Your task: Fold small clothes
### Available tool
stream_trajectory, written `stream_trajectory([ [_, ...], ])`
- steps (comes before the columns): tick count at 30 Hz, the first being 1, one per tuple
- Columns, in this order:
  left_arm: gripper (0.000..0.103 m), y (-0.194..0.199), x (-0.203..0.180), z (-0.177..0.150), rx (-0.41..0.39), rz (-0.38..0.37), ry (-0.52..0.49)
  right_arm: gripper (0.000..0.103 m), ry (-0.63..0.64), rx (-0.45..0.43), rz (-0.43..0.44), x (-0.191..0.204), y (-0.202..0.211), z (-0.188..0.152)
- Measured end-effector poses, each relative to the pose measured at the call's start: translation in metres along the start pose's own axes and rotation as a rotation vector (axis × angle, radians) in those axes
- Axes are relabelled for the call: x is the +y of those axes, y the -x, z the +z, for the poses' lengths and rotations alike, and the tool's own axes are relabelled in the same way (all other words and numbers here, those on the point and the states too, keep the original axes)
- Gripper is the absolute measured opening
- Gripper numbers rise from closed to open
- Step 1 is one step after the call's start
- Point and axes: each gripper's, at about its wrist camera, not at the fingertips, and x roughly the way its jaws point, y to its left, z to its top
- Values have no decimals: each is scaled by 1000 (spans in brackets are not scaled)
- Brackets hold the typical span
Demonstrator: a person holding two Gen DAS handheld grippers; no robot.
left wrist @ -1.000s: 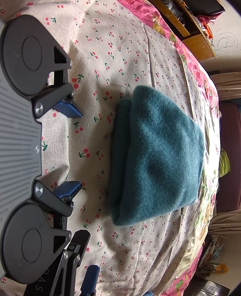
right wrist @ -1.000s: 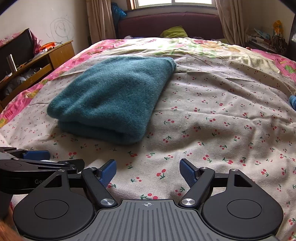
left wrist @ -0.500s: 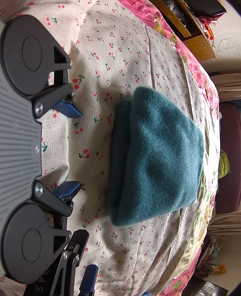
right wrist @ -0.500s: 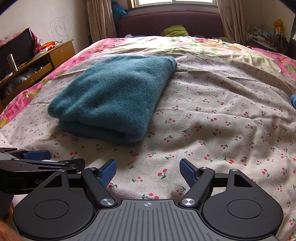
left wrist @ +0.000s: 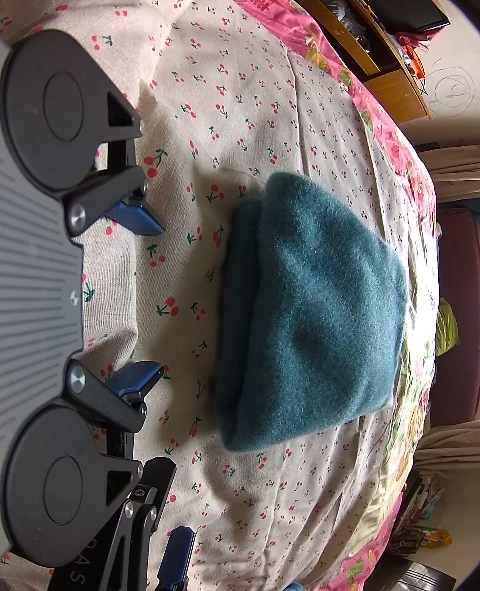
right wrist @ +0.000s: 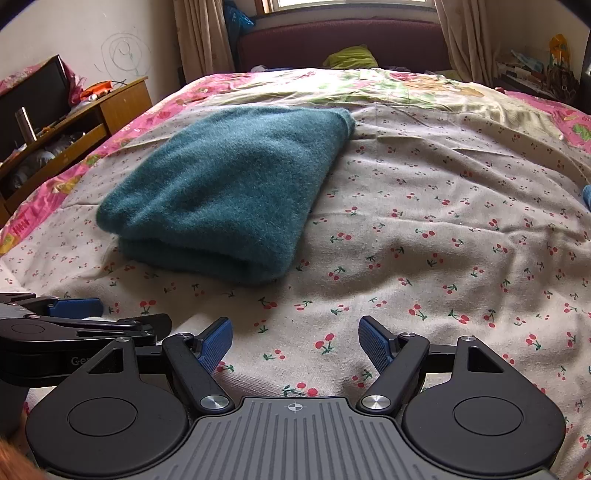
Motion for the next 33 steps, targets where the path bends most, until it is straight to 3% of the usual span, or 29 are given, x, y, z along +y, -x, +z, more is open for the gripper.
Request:
stream_trajectory([
  [33, 85, -2, -6, -1, 4, 24, -34, 77, 12, 4, 6, -1, 2, 0],
])
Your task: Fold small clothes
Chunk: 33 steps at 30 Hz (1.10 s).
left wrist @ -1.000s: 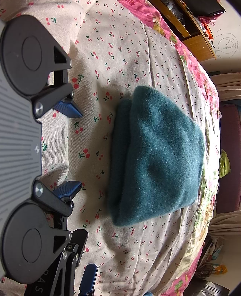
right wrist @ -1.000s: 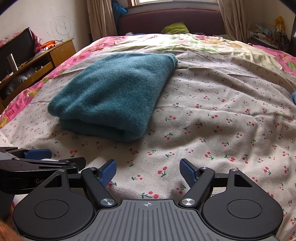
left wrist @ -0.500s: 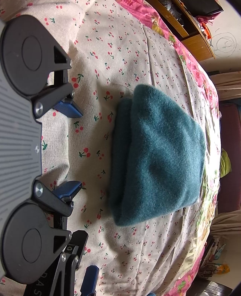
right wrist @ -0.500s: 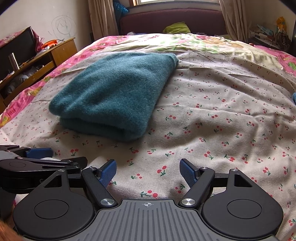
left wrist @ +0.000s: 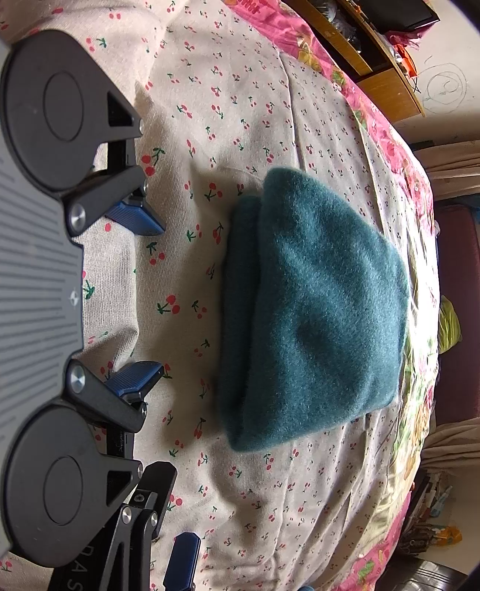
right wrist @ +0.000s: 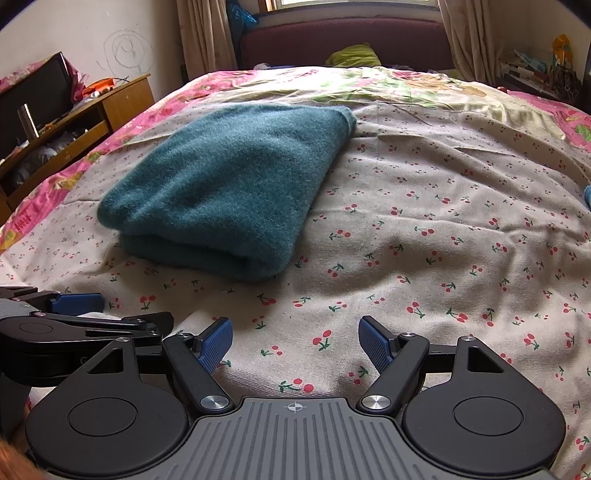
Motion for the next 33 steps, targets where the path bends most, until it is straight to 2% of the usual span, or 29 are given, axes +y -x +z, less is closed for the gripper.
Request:
stream_trajectory([
  [33, 85, 3, 5, 1, 3, -26, 13, 77, -19, 2, 5, 1, 1, 1],
])
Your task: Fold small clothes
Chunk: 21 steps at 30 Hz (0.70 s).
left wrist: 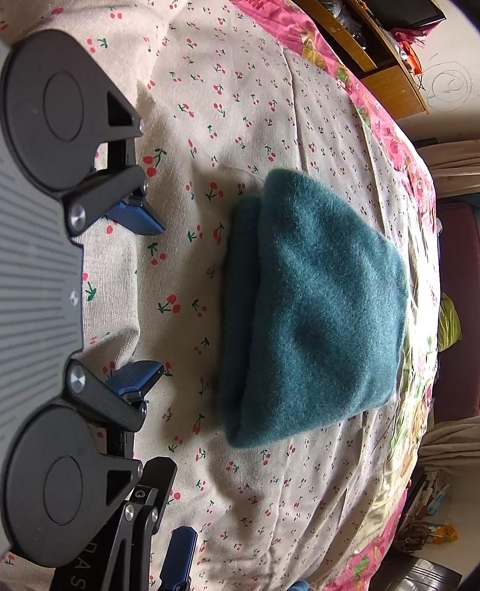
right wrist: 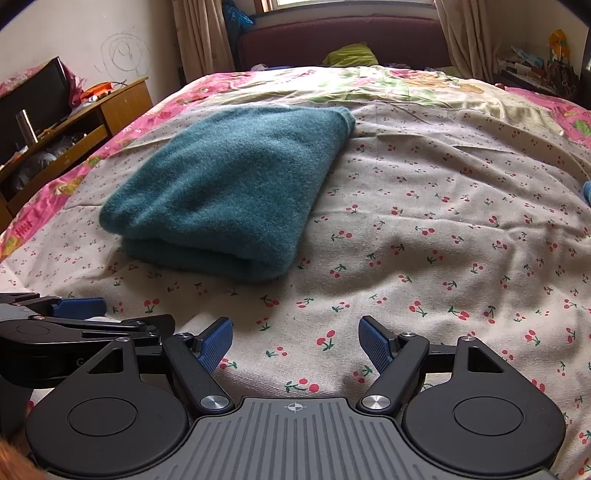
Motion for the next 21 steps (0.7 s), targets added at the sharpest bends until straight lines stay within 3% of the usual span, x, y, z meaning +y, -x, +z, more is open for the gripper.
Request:
stream_trajectory([
  [21, 84, -4, 0, 1, 13, -6, 8, 77, -5, 34, -2, -1, -3, 3],
])
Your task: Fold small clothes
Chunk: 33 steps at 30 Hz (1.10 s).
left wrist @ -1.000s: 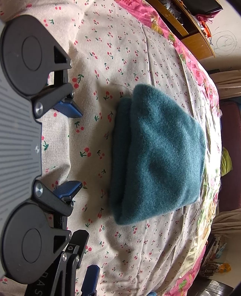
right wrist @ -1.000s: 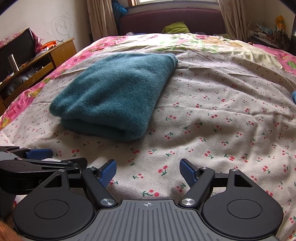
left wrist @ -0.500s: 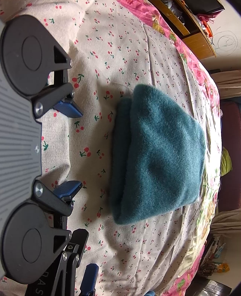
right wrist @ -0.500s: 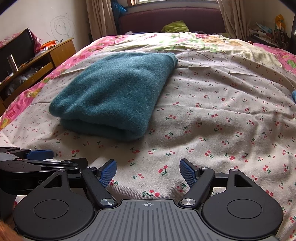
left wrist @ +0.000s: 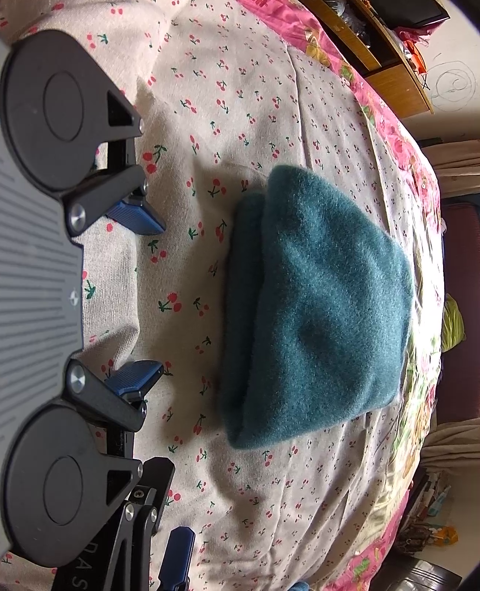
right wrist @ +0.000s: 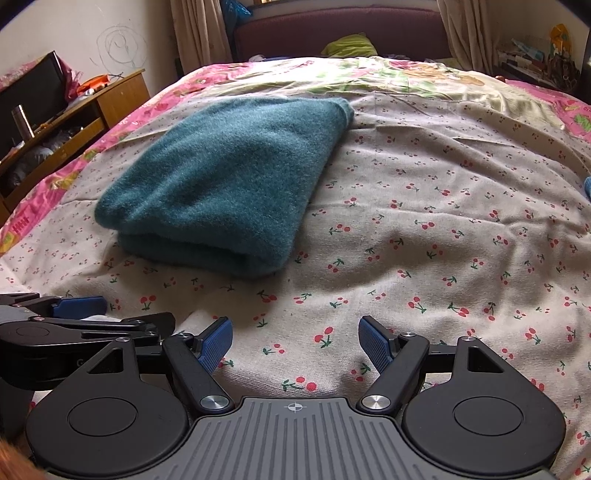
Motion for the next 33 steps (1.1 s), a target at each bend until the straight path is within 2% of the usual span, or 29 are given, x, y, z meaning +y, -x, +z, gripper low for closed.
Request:
stream_trajectory([
  [12, 84, 1, 3, 1, -1, -35, 19, 77, -14, 1, 14, -2, 0, 1],
  [33, 84, 1, 3, 0, -8, -31, 20, 77, -19, 0, 16, -3, -1, 1],
])
